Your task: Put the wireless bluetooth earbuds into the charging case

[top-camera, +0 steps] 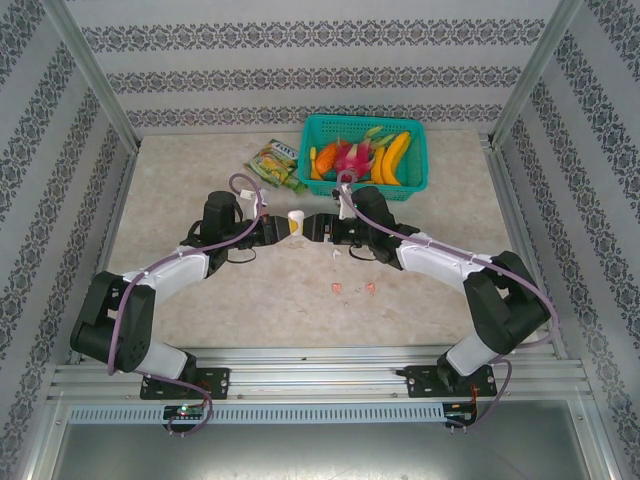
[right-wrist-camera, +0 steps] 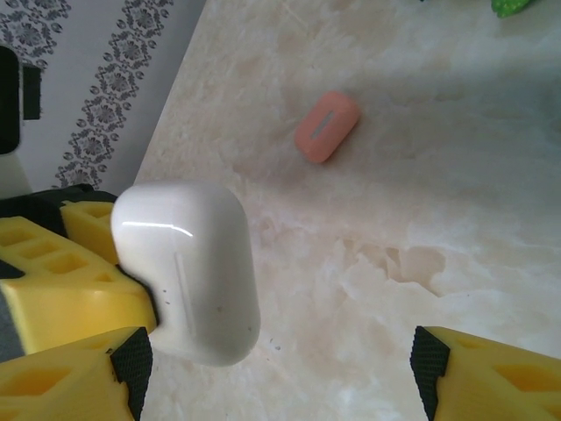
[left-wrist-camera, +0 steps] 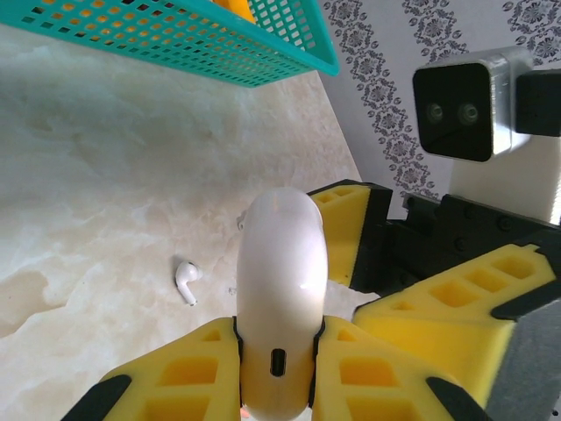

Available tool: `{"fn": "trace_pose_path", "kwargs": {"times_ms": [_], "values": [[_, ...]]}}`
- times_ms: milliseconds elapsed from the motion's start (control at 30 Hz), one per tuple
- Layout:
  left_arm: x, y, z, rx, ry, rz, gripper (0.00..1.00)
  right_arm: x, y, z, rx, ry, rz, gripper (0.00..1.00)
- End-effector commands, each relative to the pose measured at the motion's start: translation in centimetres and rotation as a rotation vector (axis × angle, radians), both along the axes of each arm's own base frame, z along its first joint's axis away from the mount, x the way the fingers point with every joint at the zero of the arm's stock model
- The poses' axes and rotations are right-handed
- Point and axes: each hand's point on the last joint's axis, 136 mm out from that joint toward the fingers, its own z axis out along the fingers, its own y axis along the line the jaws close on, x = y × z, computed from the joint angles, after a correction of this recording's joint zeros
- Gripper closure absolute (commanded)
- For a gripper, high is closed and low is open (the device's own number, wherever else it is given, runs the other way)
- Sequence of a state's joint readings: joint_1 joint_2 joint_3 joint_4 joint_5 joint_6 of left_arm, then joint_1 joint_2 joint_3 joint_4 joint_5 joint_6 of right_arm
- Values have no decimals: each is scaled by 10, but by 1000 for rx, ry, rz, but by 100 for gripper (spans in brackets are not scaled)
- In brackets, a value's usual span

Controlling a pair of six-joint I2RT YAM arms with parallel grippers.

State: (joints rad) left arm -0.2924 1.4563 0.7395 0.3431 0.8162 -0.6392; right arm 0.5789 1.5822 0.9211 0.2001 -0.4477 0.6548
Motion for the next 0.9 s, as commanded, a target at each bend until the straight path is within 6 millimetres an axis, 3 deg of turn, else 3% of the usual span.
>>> {"fn": "trace_pose_path", "kwargs": {"times_ms": [0, 600, 867], "values": [[0, -1, 20, -12, -60, -28, 100, 7, 12, 17, 45, -53, 24, 21], [-4, -1, 38, -34, -109, -38, 100, 23, -18, -16, 20, 16, -90, 26], [-5, -2, 46, -43, -124, -39, 100, 23, -19, -30, 19, 57, -100, 27]]}}
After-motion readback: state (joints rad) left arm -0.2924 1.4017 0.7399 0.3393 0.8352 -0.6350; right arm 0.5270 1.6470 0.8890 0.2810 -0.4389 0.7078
